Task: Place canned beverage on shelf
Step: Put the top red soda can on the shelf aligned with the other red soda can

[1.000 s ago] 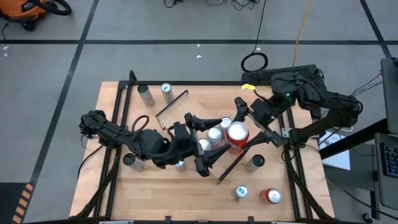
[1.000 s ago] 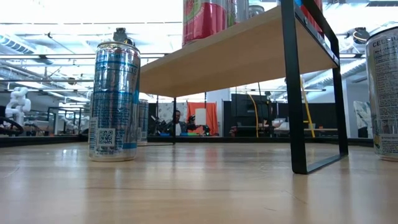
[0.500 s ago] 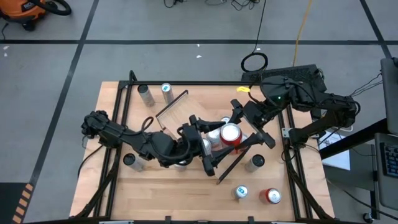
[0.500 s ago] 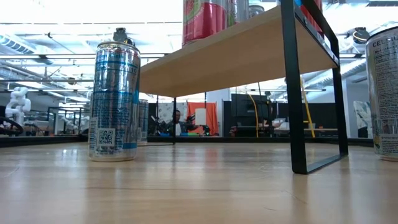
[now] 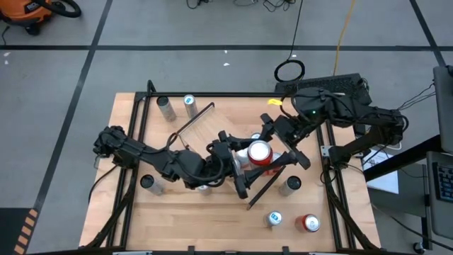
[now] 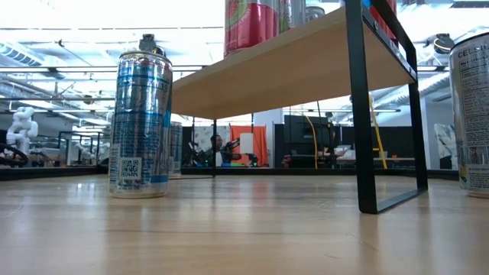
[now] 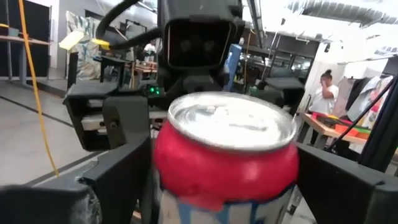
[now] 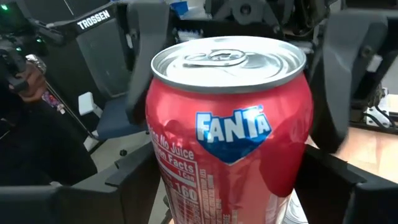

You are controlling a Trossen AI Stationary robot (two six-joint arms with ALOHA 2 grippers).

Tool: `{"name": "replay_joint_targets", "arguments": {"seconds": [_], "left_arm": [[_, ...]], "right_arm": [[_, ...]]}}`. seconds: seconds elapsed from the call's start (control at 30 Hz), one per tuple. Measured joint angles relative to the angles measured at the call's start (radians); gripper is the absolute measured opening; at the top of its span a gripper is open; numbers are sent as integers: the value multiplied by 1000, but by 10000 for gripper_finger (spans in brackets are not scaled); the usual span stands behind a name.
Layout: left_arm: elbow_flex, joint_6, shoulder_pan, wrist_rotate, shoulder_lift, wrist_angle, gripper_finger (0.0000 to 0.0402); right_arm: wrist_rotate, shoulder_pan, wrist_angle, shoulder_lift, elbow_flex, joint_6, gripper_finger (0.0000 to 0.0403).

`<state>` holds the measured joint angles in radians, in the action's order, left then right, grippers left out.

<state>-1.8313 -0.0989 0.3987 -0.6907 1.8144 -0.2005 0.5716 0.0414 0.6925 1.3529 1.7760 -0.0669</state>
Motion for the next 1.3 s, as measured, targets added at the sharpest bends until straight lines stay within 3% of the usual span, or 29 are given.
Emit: {"name": "replay_joint_targets", "arguments": {"seconds": [0.33, 0.6, 1.03, 1.3], "left_arm": [[0, 9, 0, -18, -1, 10, 295], [0, -6, 1, -14, -1, 5, 289], [-2, -21, 11, -21, 0, 3, 287], [-4, -25, 23, -62, 0, -65, 287]], "right_arm": [[0, 0, 2, 7, 0, -23, 286], [-29, 0, 6, 7, 2, -82, 289], [-54, 1, 136, -55, 2, -153, 369], [-93, 81, 274, -119, 2, -186, 376]]}}
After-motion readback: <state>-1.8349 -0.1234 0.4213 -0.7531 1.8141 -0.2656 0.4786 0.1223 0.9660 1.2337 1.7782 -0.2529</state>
